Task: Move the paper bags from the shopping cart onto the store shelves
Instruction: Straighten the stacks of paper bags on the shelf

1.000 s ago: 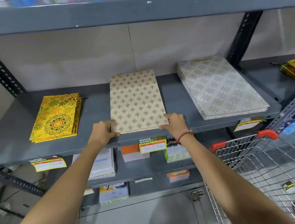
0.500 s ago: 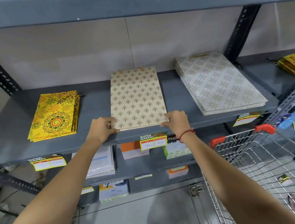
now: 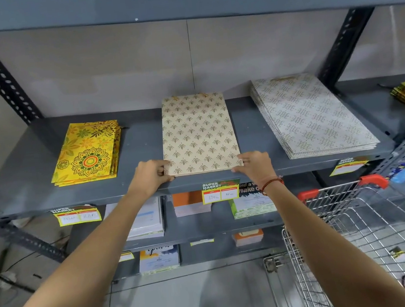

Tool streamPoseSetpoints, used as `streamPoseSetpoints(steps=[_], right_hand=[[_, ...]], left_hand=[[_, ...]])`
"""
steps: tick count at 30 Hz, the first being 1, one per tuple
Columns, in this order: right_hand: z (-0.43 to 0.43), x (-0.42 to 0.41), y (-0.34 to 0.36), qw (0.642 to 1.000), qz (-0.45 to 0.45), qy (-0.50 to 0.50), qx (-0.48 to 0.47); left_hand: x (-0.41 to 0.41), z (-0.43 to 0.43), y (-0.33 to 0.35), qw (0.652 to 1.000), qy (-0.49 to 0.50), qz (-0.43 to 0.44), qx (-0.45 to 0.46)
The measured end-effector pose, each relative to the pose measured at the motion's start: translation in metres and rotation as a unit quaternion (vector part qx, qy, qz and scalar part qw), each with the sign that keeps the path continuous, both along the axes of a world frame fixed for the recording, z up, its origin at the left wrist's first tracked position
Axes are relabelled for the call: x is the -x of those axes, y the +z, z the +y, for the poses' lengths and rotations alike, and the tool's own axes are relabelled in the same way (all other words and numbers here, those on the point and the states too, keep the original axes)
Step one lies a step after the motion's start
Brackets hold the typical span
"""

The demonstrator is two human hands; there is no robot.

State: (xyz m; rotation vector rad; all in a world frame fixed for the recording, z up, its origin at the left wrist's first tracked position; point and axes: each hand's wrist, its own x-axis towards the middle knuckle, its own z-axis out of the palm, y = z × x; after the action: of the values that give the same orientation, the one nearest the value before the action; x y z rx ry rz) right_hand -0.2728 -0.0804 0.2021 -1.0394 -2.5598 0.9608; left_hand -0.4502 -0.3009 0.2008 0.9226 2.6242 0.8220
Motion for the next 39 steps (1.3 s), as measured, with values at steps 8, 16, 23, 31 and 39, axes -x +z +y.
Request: streamPoseSetpoints(steps=[8, 16, 23, 31, 39], right_hand=[[-0.002, -0.001, 0.004, 1.000, 0.001, -0.004, 0.006], [-0.046, 0.024, 0.029, 0.986, 0.150, -0.074, -0.009], [-0.136, 0.127, 0.036, 0.985, 0.139, 0.091, 0.044], [-0.217, 0.201, 0.006, 0.972, 0.020, 0.201, 0.122], [-0.241, 0.217, -0.007, 0.983, 0.024, 0.173, 0.052]], left_hand=[[0.009, 0.003, 0.003, 1.000, -0.018, -0.018, 0.012], [0.024, -0.030, 0.010, 1.000, 0.000, 0.024, -0.011], [0.075, -0.115, 0.018, 0.988, 0.123, 0.092, -0.005], [0.101, -0.187, 0.000, 0.973, 0.231, 0.000, 0.011], [0.104, -0.191, 0.000, 0.985, 0.171, 0.016, -0.023]])
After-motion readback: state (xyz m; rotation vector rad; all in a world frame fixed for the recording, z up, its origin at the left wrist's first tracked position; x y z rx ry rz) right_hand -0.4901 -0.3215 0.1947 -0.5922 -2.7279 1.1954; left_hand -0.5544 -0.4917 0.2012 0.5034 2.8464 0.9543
